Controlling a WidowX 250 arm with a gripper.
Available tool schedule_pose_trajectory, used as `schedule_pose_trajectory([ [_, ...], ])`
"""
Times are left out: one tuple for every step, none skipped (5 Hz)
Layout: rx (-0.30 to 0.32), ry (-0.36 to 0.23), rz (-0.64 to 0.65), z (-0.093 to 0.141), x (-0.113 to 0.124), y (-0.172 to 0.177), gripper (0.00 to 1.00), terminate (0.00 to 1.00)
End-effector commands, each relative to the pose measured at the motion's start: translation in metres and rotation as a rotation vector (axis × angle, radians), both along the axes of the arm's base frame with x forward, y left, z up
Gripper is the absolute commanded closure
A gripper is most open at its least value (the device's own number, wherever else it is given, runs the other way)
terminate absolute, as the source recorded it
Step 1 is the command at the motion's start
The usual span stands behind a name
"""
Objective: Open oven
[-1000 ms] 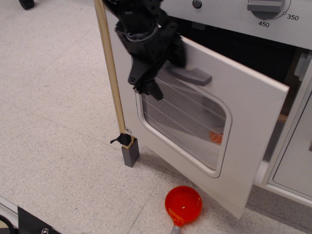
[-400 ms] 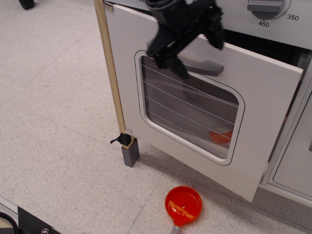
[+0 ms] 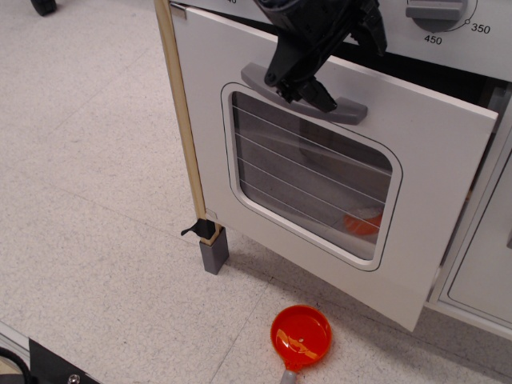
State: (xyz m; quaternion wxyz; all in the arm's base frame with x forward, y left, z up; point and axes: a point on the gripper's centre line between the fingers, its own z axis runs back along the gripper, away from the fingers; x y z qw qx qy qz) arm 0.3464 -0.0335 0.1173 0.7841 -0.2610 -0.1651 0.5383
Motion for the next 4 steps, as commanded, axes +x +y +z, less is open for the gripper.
schedule_pose_trajectory([
  [-0.05, 0.052, 0.139, -0.009, -0.003, 0.003, 0.0, 0.0],
  [-0.042, 0.138, 0.191, -0.017, -0.011, -0.004, 0.0, 0.0],
  [-0.005, 0.172, 0.177, -0.02, -0.021, -0.005, 0.0, 0.0],
  [0.034, 0.218, 0.158, -0.029, -0.036, 0.002, 0.0, 0.0],
])
